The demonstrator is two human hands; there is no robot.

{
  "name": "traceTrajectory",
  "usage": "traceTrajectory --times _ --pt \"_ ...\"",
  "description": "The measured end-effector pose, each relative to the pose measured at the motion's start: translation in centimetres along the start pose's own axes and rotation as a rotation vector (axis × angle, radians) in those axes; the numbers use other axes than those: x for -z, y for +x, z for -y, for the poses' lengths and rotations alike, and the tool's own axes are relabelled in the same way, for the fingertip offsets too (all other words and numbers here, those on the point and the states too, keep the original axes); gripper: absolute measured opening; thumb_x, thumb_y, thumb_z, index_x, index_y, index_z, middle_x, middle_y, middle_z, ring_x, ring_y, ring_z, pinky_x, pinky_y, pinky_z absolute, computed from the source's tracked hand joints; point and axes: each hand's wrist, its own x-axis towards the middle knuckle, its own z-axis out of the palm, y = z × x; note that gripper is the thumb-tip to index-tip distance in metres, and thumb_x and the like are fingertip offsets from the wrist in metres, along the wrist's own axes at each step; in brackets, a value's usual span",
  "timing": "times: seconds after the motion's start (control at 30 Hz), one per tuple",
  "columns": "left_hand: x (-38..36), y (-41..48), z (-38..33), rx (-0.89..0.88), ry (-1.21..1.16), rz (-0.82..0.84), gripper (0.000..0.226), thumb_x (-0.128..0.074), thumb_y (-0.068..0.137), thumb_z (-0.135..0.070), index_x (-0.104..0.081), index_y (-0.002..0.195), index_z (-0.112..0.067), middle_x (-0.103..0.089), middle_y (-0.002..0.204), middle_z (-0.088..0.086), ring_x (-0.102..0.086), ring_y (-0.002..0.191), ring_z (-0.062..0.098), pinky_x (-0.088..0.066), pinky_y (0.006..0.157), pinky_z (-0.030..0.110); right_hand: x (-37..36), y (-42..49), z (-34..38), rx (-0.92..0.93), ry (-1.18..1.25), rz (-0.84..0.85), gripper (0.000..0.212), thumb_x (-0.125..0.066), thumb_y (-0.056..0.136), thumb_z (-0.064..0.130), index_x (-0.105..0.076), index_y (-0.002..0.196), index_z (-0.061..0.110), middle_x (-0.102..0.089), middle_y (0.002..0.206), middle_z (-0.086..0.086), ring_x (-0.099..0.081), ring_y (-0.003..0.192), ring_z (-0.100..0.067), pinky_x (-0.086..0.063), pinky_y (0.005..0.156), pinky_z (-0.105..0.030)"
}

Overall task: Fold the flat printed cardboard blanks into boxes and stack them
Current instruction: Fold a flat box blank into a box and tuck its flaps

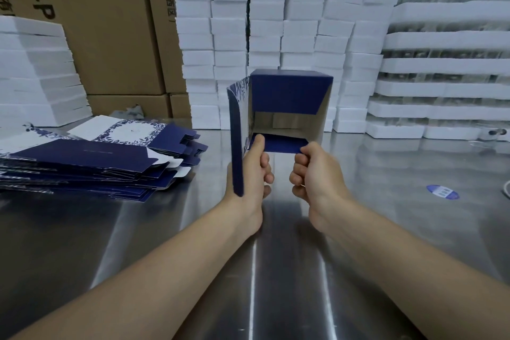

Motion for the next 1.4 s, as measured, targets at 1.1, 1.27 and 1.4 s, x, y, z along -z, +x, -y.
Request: traceTrajectory --times 1.1,1.27,1.4 --pt "0.5 0.9 0.3 -0.007 0.008 0.017 0.058 -0.061 0.102 -0.049 -0.036 0.056 -0.024 -0.038 0.059 0.0 -0.039 0.053 0.016 -0.036 0.06 0.03 -0.6 -0.9 -0.4 0.016 -0.125 0.183 0.039 -0.066 0.1 0.036 -0.059 0.067 0.016 -0.056 0.059 -0.002 -0.051 0.051 -0.013 -0.038 0.054 -0.024" --pt "0.4 0.9 0.3 -0.055 0.058 -0.098 0.06 -0.044 0.108 -0.046 -0.032 0.052 -0.027 -0.033 0.054 -0.004 -0.032 0.049 0.012 -0.032 0.057 0.031 -0.6 -1.2 -0.1 0.008 -0.152 0.181 0.042 -0.067 0.1 0.041 -0.06 0.065 0.018 -0.055 0.061 0.0 -0.052 0.05 -0.012 -0.038 0.054 -0.026" --pt "0.7 1.0 0.2 -0.072 0.095 -0.122 0.053 -0.043 0.108 -0.044 -0.037 0.06 -0.024 -0.036 0.05 -0.009 -0.033 0.043 0.009 -0.031 0.057 0.032 -0.6 -1.1 -0.2 0.002 -0.159 0.096 0.048 -0.058 0.104 0.05 -0.063 0.07 0.016 -0.06 0.059 0.001 -0.054 0.047 -0.009 -0.04 0.054 -0.027"
